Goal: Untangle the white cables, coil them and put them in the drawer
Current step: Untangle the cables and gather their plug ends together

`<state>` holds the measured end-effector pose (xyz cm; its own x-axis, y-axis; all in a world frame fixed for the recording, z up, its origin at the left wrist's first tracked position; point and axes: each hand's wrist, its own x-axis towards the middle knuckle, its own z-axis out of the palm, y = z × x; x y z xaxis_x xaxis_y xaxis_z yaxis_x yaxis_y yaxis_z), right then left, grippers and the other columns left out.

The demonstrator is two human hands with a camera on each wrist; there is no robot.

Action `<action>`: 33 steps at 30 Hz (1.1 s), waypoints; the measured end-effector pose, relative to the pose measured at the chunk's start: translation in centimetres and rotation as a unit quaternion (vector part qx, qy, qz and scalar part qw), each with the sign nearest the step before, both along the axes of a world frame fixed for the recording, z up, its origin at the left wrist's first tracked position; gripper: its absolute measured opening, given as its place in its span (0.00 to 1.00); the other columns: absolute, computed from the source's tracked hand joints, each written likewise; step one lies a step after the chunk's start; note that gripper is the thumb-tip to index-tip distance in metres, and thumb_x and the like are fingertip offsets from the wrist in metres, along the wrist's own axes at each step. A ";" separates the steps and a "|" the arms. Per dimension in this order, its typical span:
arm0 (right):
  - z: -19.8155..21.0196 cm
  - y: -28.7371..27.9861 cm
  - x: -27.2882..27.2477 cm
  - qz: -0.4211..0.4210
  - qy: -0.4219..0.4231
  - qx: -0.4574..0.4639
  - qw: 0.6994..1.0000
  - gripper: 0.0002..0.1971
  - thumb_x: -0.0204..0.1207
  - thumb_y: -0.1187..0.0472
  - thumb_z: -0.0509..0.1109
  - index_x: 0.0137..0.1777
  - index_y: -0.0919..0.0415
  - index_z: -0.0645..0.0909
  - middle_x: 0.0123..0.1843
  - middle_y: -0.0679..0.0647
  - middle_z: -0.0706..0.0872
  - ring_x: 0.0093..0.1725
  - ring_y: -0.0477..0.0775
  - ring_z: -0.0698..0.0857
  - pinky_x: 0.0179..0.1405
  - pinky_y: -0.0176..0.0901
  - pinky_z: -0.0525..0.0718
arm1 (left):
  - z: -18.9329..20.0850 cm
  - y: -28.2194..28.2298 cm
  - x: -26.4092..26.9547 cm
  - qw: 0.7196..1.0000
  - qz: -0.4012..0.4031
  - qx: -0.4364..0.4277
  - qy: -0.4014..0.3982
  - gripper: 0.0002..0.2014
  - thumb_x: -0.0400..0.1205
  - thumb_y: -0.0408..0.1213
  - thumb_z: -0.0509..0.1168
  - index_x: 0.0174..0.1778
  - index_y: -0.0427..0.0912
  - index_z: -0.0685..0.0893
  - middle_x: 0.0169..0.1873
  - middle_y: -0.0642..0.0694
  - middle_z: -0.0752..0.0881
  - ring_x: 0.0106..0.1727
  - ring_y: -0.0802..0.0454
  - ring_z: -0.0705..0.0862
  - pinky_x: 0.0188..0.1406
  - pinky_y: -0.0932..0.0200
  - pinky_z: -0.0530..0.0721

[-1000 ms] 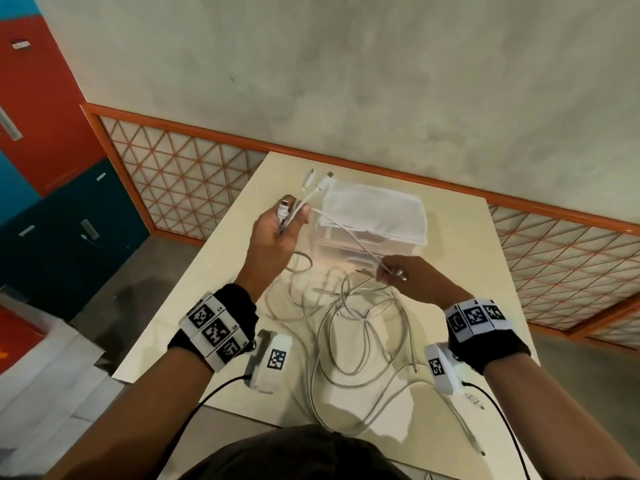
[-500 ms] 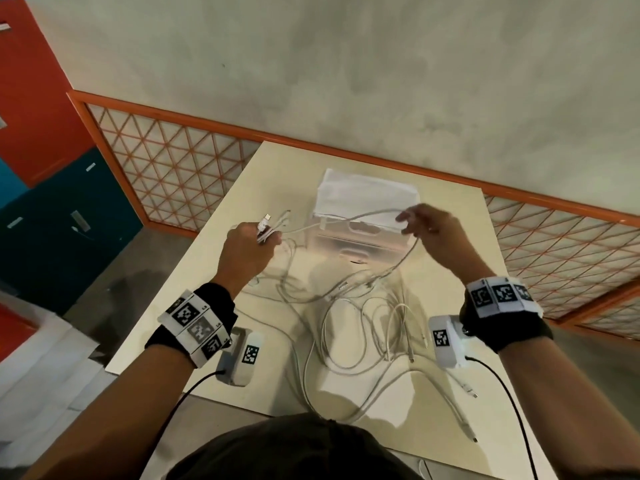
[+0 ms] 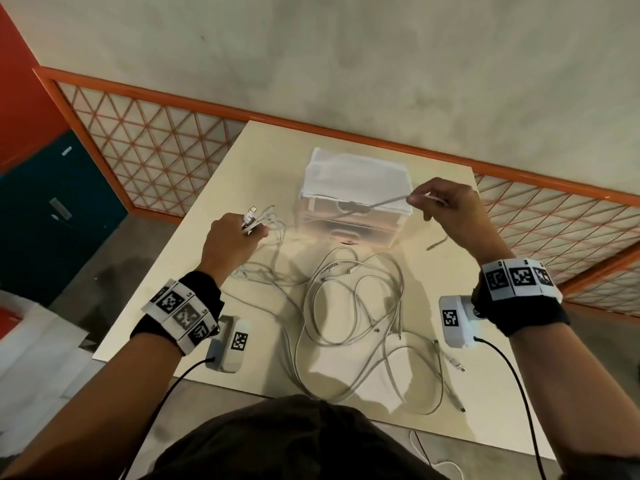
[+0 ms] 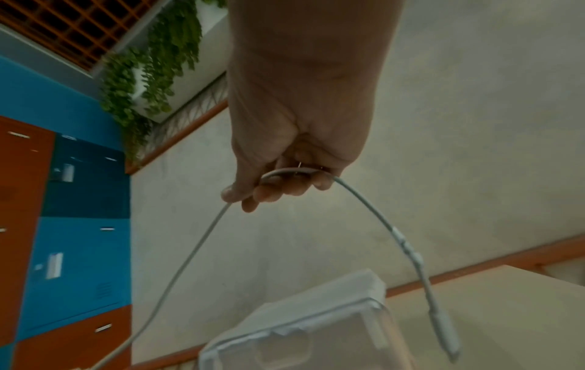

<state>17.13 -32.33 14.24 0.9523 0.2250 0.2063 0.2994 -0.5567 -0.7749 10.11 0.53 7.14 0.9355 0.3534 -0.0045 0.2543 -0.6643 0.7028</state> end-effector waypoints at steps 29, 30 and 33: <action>-17.2 -8.7 -11.3 -0.130 0.316 -0.325 0.882 0.19 0.66 0.52 0.80 0.45 0.67 0.81 0.48 0.65 0.87 0.52 0.65 0.85 0.45 0.45 0.76 | -5.6 -5.8 -4.7 0.800 -0.443 0.053 0.402 0.16 0.74 0.44 0.76 0.23 0.48 0.79 0.08 0.56 0.65 0.12 0.60 0.62 0.13 0.70 0.57; -17.6 -8.7 -11.2 -0.151 0.320 -0.305 0.884 0.20 0.66 0.54 0.81 0.48 0.69 0.80 0.50 0.68 0.88 0.51 0.67 0.86 0.48 0.48 0.81 | -5.6 -5.7 -4.7 0.800 -0.440 0.052 0.404 0.17 0.74 0.45 0.76 0.22 0.49 0.80 0.10 0.56 0.65 0.13 0.59 0.62 0.14 0.68 0.58; -18.0 -8.4 -11.0 -0.148 0.312 -0.280 0.896 0.14 0.71 0.57 0.77 0.49 0.65 0.81 0.51 0.69 0.88 0.51 0.68 0.87 0.54 0.52 0.84 | -5.7 -5.3 -4.7 0.799 -0.438 0.025 0.411 0.21 0.74 0.49 0.75 0.17 0.49 0.80 0.15 0.51 0.63 0.17 0.54 0.58 0.19 0.61 0.56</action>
<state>6.18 -40.70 -3.75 0.8781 -0.1552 -0.4527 -0.3203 -0.8933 -0.3151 5.44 -4.77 1.45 0.5125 -0.4158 -0.7513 0.0387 -0.8629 0.5039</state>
